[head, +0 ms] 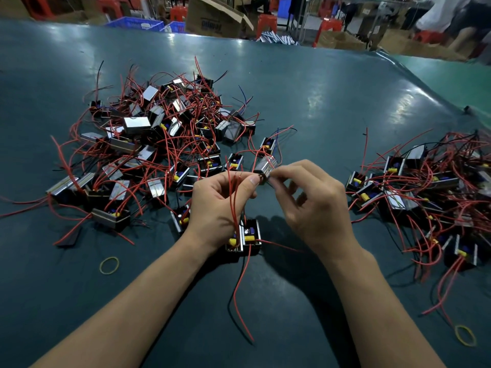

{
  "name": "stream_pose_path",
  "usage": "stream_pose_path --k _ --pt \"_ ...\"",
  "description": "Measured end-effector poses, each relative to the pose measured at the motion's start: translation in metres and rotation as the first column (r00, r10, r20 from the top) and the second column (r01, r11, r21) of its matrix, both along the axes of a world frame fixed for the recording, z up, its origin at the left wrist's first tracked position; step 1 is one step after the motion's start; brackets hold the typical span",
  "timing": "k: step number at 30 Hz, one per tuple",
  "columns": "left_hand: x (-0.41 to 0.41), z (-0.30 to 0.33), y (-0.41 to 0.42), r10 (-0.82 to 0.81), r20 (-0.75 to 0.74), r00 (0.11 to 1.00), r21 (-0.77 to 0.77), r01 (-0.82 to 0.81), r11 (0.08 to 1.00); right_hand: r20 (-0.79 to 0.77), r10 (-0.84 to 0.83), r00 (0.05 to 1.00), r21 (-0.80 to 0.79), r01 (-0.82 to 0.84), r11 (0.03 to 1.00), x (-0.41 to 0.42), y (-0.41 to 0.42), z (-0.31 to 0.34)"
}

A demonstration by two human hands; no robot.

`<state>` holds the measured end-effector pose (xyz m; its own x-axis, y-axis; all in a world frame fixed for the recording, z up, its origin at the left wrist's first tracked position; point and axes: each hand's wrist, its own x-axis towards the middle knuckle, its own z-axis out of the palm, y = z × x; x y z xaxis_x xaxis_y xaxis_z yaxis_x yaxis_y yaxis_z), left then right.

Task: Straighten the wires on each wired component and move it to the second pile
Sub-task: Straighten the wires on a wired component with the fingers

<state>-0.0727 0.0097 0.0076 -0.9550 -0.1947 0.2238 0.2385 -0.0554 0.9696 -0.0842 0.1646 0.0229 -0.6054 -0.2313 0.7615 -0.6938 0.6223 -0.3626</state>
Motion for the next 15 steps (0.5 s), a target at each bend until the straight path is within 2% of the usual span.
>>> stream_pose_path --k 8,13,15 --pt "0.002 0.001 -0.001 -0.102 0.036 0.994 -0.056 0.104 0.993 0.0 0.09 0.996 0.072 -0.09 0.993 -0.012 0.022 0.003" --pt "0.002 0.002 -0.001 -0.135 0.038 0.99 -0.089 0.138 0.986 0.166 0.083 0.983 0.132 -0.105 0.986 -0.007 0.02 0.008" --pt "0.003 0.003 0.0 -0.149 0.02 0.989 -0.102 0.15 0.983 0.384 0.13 0.914 -0.052 -0.119 0.992 0.0 0.011 0.009"
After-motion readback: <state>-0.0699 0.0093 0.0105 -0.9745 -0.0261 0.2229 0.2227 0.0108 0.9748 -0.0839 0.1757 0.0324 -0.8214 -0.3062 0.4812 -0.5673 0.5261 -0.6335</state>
